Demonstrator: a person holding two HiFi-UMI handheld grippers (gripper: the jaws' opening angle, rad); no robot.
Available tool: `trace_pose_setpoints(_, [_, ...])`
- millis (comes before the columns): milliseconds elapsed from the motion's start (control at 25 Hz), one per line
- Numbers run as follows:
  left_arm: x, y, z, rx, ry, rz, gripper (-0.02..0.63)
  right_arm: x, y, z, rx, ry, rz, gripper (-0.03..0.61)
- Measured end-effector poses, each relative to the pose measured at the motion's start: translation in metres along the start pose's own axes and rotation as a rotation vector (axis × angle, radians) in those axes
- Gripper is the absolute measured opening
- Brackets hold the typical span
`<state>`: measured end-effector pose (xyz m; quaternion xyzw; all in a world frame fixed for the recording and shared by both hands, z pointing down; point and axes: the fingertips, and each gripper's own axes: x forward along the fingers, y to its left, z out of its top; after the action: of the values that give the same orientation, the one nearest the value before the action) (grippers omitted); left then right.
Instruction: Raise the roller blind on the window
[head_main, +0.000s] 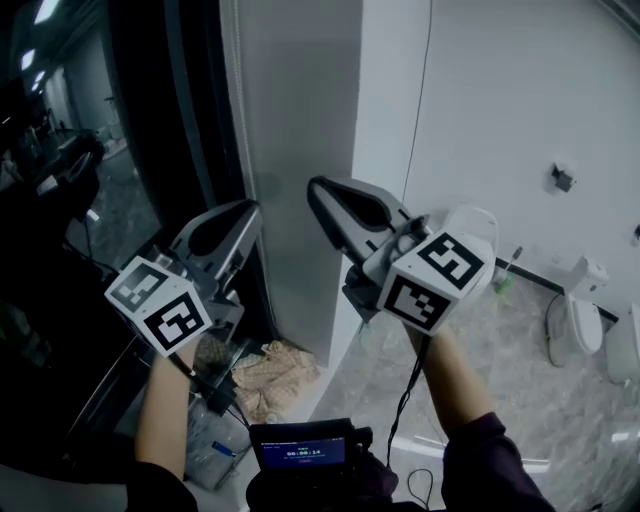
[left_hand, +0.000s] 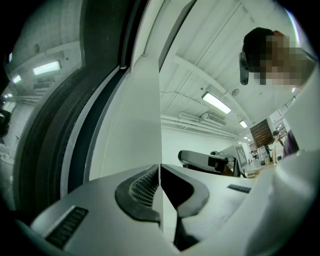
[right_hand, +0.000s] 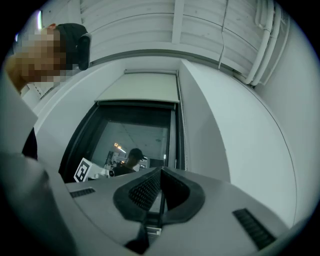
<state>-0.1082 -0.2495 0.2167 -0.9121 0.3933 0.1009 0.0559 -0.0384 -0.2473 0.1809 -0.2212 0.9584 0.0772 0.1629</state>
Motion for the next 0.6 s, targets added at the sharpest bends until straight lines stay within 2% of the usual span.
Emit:
trace_pose_setpoints(80, [0.001,-0.004,0.005,0.042,-0.026,0.014,0.014,0.001,0.007,-0.006,-0.023,-0.002,0.012,0.008])
trace_pose_setpoints(200, [0.0,-0.01,0.01,0.211,-0.045,0.083,0.014,0.001,0.017,-0.009,-0.095,-0.008,0.024,0.008])
trace_pose_setpoints(280, [0.002,-0.019,0.015,0.302,-0.05,0.099,0.014,0.0,0.022,-0.01,-0.136,-0.005,0.031,0.008])
trace_pose_setpoints(480, [0.0,-0.028,0.026,0.388,-0.081,0.126,0.014,-0.003,0.025,-0.008,-0.176,-0.017,0.022,0.008])
trace_pose_setpoints(600, [0.0,-0.031,0.029,0.407,-0.084,0.125,0.014,-0.003,0.027,-0.003,-0.192,-0.028,0.022,0.008])
